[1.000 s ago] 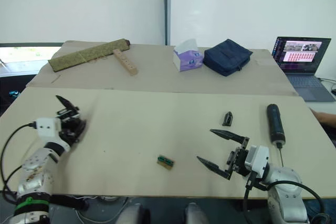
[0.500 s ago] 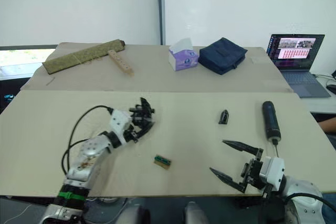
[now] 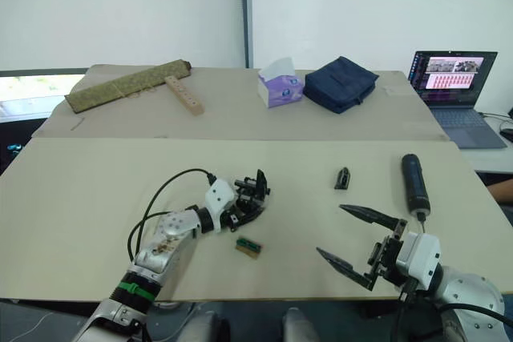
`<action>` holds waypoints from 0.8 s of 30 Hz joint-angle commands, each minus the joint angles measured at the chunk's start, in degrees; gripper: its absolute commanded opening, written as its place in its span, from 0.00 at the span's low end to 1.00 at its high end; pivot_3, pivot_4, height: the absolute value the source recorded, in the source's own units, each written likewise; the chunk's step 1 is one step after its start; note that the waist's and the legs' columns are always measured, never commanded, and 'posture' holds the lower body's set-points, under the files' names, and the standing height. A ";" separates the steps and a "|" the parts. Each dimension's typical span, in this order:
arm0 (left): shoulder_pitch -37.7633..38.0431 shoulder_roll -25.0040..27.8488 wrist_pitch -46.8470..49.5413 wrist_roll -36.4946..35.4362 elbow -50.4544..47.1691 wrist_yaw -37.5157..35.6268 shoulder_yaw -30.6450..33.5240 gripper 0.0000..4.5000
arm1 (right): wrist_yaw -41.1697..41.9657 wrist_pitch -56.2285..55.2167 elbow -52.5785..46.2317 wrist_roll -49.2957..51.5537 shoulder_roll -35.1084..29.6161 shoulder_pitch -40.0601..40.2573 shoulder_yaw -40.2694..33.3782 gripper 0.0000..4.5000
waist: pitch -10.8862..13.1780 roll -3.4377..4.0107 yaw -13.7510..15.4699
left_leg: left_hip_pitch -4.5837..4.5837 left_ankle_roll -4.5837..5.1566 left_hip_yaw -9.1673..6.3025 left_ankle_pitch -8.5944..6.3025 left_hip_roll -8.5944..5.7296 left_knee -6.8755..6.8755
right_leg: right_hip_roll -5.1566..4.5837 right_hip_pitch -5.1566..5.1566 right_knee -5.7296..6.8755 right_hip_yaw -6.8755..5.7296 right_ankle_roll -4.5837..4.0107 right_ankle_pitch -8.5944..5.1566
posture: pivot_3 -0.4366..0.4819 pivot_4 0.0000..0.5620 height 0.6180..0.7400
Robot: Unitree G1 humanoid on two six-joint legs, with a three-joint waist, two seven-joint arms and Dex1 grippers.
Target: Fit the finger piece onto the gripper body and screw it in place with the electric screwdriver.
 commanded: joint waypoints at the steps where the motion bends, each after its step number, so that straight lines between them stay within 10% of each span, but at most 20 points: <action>1: -0.66 -0.16 -1.09 0.49 -1.18 -0.61 -0.50 0.54 | -1.05 0.99 -2.70 1.39 -0.50 0.62 -1.94 1.00 | 0.00 0.00 0.02 | 0.00 0.00 0.00 0.00 0.00 0.00 | 0.00 0.00 0.00 0.00 0.00 0.00 | 0.48 0.27 1.00; 5: -0.15 0.41 0.44 -0.44 -1.35 -1.28 0.34 0.54 | -0.96 0.85 -2.63 1.18 -0.23 1.44 -1.92 1.00 | 0.00 0.00 0.02 | 0.00 0.00 0.00 0.00 0.00 0.00 | 0.00 0.00 0.00 0.00 0.00 0.00 | 0.48 0.27 1.00; 6: -0.08 0.65 0.47 -0.56 -1.39 -1.37 0.62 0.77 | -0.79 0.66 -2.40 1.14 -0.18 1.56 -1.88 1.00 | 0.00 0.01 0.02 | 0.00 0.00 -0.01 0.00 0.00 0.00 | 0.00 0.00 0.00 0.00 0.00 0.00 | 0.48 0.27 1.00; 9: -0.01 1.52 0.47 -0.75 -1.65 -2.16 0.98 0.99 | -0.35 0.20 -1.68 1.14 -0.05 1.70 -1.86 1.00 | -0.01 0.01 -0.06 | 0.01 0.00 -0.01 0.00 0.00 0.00 | 0.00 0.01 0.00 -0.01 0.00 0.00 | 0.48 0.27 1.00; 24: -8.12 9.99 -0.70 -6.10 10.24 -23.72 2.40 0.99 | 3.65 -1.06 2.71 1.91 -0.68 -0.14 -3.28 1.00 | -0.02 0.05 0.10 | 0.05 0.00 0.01 0.00 0.00 0.00 | 0.01 0.02 0.01 -0.02 -0.03 -0.03 | 0.48 0.27 1.00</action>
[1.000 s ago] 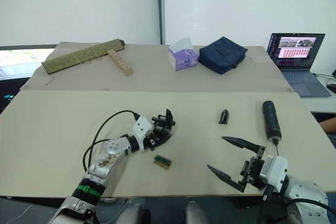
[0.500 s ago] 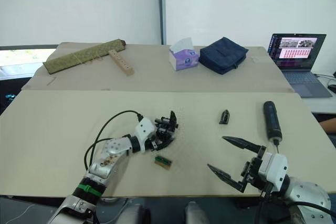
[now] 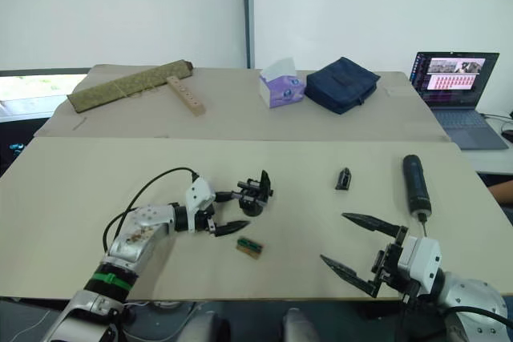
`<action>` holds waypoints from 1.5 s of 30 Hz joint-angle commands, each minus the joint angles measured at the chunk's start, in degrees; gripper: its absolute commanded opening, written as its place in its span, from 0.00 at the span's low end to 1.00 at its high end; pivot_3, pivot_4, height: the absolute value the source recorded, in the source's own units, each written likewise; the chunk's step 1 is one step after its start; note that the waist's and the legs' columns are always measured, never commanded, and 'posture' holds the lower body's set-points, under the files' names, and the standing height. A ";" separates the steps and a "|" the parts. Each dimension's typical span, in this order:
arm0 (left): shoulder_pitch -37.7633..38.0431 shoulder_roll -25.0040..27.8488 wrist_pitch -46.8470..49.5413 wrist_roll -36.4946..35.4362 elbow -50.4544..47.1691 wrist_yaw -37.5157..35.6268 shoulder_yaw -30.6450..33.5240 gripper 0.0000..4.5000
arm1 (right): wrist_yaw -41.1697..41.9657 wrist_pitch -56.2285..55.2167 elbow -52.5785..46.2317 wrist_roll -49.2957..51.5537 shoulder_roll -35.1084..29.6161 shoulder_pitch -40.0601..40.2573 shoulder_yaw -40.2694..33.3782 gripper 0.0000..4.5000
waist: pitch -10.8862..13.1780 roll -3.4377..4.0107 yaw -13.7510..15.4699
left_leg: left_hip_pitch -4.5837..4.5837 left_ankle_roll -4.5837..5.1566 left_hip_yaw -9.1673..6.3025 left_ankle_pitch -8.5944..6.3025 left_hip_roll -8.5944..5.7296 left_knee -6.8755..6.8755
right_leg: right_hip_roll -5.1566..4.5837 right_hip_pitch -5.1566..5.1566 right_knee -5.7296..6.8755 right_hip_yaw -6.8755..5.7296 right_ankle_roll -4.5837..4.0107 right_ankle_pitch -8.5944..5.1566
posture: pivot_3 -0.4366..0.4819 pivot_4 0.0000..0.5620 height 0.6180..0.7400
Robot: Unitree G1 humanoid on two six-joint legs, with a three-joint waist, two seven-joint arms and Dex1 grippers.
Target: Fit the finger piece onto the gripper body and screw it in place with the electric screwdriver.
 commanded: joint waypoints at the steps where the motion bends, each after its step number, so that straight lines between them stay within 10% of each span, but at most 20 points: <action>1: -5.24 -0.66 -3.89 1.53 6.49 -3.15 -0.89 0.99 | 1.11 -1.08 -0.19 1.99 -0.99 -1.14 -2.25 1.00 | 0.00 0.00 0.10 | 0.00 0.00 0.00 0.00 -0.01 0.00 | 0.00 -0.01 0.00 0.00 0.00 0.00 | 0.48 0.27 1.00; 16: -15.11 -7.46 -16.33 4.85 26.26 -8.75 -0.62 0.99 | 1.61 -1.25 -1.09 1.25 -0.56 0.96 -3.77 1.00 | 0.00 -0.01 0.94 | -0.07 0.00 -0.04 0.00 -0.06 0.01 | 0.00 0.01 -0.05 0.00 0.03 0.00 | 0.48 0.27 1.00; 21: -13.70 -7.54 -17.15 2.51 24.87 -12.81 0.80 0.50 | 1.81 -1.85 -0.39 0.95 -0.28 1.24 -3.61 1.00 | 0.00 0.00 0.74 | -0.06 0.00 -0.04 0.00 -0.05 0.01 | 0.01 0.00 -0.02 0.00 0.03 0.00 | 0.48 0.27 1.00; 41: 10.41 -9.16 8.46 8.76 -19.59 21.30 1.29 0.51 | 2.45 -3.32 1.81 -0.24 1.46 -0.18 -0.95 1.00 | 0.03 0.07 0.62 | -0.06 0.00 -0.07 0.00 0.00 0.01 | -0.02 -0.02 0.02 0.00 0.04 -0.01 | 0.48 0.27 1.00; 45: 10.15 -8.61 8.28 8.10 -19.08 21.48 1.62 0.92 | 2.64 -3.08 1.91 -0.08 1.12 -0.51 -1.14 1.00 | 0.03 0.07 0.61 | -0.05 0.00 -0.08 0.00 0.00 0.01 | 0.00 -0.03 0.02 0.00 0.03 -0.01 | 0.48 0.27 1.00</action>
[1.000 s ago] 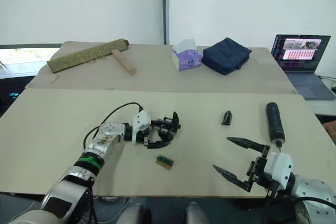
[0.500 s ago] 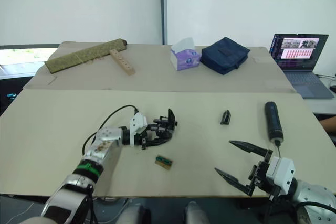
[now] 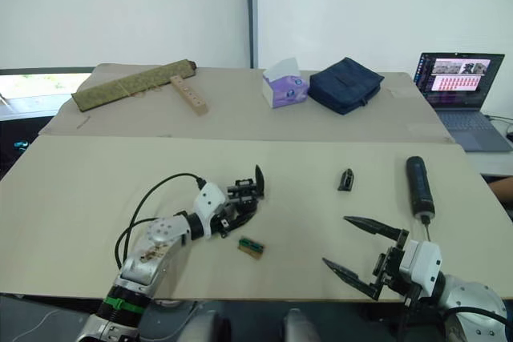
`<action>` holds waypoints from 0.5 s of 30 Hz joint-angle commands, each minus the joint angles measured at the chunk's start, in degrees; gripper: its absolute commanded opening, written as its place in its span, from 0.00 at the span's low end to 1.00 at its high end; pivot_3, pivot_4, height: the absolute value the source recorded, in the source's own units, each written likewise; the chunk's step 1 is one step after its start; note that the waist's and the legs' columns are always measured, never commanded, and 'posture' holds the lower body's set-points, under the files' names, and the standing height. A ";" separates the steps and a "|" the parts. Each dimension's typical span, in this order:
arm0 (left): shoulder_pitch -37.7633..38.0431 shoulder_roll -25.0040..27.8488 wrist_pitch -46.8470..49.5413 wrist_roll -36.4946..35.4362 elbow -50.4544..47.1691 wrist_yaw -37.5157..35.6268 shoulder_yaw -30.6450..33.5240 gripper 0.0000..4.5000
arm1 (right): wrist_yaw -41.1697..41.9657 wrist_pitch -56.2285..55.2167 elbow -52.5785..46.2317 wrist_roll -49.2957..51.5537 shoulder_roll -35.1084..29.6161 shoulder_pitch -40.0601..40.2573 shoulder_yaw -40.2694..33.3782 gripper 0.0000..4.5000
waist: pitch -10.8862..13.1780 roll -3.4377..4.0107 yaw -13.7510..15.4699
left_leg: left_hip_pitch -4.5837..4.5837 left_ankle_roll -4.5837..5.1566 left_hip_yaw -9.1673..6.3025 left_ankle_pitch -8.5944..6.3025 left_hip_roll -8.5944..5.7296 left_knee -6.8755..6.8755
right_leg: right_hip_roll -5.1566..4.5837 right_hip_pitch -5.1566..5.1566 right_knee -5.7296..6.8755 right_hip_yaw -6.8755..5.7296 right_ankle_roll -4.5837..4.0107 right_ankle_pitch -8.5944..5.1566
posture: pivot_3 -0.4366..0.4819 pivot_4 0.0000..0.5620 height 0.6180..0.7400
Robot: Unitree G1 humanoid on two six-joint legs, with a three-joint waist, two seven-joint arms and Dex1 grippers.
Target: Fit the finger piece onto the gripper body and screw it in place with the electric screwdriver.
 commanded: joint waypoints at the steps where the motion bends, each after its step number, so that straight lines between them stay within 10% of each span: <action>1: -0.75 0.76 -0.74 -1.13 -1.19 -0.36 0.14 0.98 | 0.21 -1.28 -0.50 0.65 -0.71 -0.57 -1.14 1.00 | 0.00 0.00 0.00 | 0.00 0.00 0.00 0.00 0.00 0.00 | 0.00 0.00 0.00 0.00 0.00 0.00 | 0.48 0.27 1.00; 15: -14.21 8.21 -16.17 -6.19 23.74 -25.19 -1.22 0.98 | -0.71 -0.01 -1.25 0.44 -1.08 -2.12 -0.03 1.00 | 0.00 0.02 0.20 | -0.01 0.00 0.04 0.00 -0.04 0.00 | -0.01 0.02 -0.05 -0.02 -0.03 -0.02 | 0.48 0.27 1.00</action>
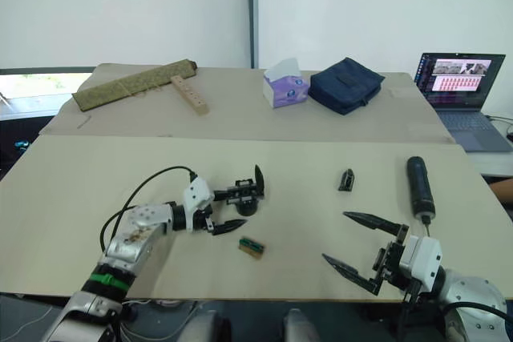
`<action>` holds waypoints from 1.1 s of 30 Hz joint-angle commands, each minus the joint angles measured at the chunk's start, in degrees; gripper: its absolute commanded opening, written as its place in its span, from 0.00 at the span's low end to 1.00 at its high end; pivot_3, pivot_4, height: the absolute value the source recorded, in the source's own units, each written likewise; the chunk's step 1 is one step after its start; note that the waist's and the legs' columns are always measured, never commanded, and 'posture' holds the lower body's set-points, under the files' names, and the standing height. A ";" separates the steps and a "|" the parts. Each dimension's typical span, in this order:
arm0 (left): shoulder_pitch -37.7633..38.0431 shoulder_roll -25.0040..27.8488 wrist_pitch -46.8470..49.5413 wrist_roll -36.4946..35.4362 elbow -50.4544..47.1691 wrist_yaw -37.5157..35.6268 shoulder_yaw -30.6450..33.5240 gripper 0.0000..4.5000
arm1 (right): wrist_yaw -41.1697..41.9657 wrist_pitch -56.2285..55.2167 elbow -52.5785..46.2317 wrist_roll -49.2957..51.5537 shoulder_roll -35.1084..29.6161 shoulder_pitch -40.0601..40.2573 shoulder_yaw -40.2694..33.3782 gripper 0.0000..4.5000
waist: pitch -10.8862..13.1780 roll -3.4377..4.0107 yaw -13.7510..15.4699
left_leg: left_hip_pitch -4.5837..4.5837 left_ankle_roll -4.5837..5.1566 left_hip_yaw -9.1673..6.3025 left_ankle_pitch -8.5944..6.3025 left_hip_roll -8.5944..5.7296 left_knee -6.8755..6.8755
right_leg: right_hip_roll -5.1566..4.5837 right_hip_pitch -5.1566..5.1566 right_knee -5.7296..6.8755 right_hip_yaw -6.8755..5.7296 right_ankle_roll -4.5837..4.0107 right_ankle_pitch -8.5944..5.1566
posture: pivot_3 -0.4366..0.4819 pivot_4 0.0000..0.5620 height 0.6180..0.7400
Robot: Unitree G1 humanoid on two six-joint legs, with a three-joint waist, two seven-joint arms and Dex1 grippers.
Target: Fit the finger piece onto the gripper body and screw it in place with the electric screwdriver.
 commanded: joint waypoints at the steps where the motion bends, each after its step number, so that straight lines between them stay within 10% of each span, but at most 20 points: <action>1: -4.65 -0.12 -7.42 1.10 7.68 -5.48 -1.56 0.98 | -0.64 -0.05 -1.43 0.30 -0.31 -0.36 -0.02 1.00 | 0.00 0.00 0.06 | -0.01 0.00 0.00 0.00 0.00 0.00 | 0.01 -0.01 -0.01 0.00 0.00 0.00 | 0.48 0.27 1.00; 11: -12.90 -5.21 -17.48 2.13 22.67 -11.94 -2.19 0.98 | -1.96 -0.65 -2.93 -0.09 0.00 2.15 -0.31 1.00 | 0.00 0.00 0.20 | -0.04 0.00 -0.01 0.00 -0.02 0.00 | 0.01 0.00 -0.01 0.00 0.02 0.01 | 0.48 0.27 1.00; 18: -11.98 -5.09 -19.63 2.24 23.34 -9.29 -0.28 0.52 | -3.12 -1.27 -4.10 -0.44 0.44 4.80 -0.35 1.00 | 0.00 0.00 0.14 | -0.04 0.00 -0.03 0.00 -0.01 0.01 | 0.01 -0.01 0.01 0.00 0.03 0.00 | 0.48 0.27 1.00; 27: 0.01 -8.37 5.10 5.07 -12.21 15.17 1.66 0.53 | -3.20 -1.98 -4.54 -0.45 0.89 7.20 -0.58 1.00 | 0.04 0.04 -0.28 | -0.10 0.00 -0.09 0.00 0.05 0.04 | 0.01 -0.07 0.06 0.00 0.05 0.01 | 0.48 0.27 1.00; 33: 3.48 -12.44 11.43 7.67 -18.06 24.97 0.41 0.53 | -3.27 -1.33 -4.70 -0.52 0.90 5.76 0.30 1.00 | 0.03 0.04 0.03 | -0.12 0.00 -0.10 0.00 0.02 0.10 | 0.01 -0.06 0.06 -0.01 0.07 0.01 | 0.48 0.27 1.00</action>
